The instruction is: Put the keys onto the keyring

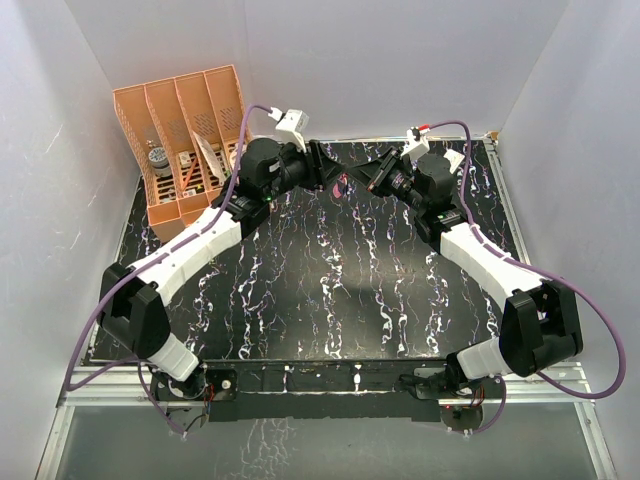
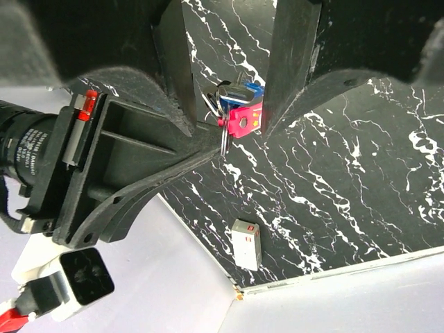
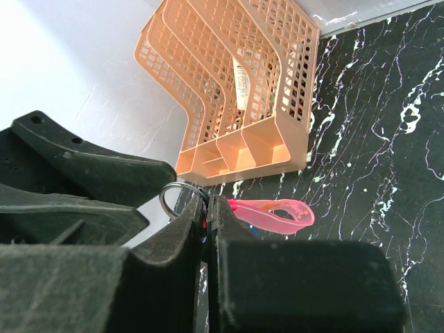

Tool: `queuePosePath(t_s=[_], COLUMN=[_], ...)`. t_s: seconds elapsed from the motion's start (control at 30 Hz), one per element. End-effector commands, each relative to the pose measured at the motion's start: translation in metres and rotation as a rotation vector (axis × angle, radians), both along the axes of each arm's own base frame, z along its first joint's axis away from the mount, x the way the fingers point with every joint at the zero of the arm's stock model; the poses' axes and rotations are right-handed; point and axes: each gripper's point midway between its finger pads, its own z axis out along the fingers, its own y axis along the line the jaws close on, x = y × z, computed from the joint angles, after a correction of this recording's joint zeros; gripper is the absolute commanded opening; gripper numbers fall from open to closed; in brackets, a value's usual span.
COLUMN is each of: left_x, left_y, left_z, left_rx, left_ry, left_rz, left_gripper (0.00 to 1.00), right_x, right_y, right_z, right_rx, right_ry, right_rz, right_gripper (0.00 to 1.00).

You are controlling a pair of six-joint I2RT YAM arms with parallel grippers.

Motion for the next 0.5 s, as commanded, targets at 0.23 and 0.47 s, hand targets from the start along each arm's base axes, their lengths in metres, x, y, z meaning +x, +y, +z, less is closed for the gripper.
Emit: queuePosePath(t_s=[0.23, 0.47], left_x=[-0.0027, -0.0008], left_y=[-0.0100, -0.0118], left_z=[0.0024, 0.0037], left_rx=[-0.020, -0.024], left_ry=[-0.007, -0.010], left_rz=[-0.035, -0.036], left_gripper=[0.36, 0.29], right_x=[0.0048, 0.0038], right_y=[-0.0014, -0.0009], right_z=[0.0423, 0.0426], right_rx=[0.048, 0.051], right_ry=[-0.119, -0.118], right_rz=[-0.013, -0.008], right_gripper=[0.00, 0.00])
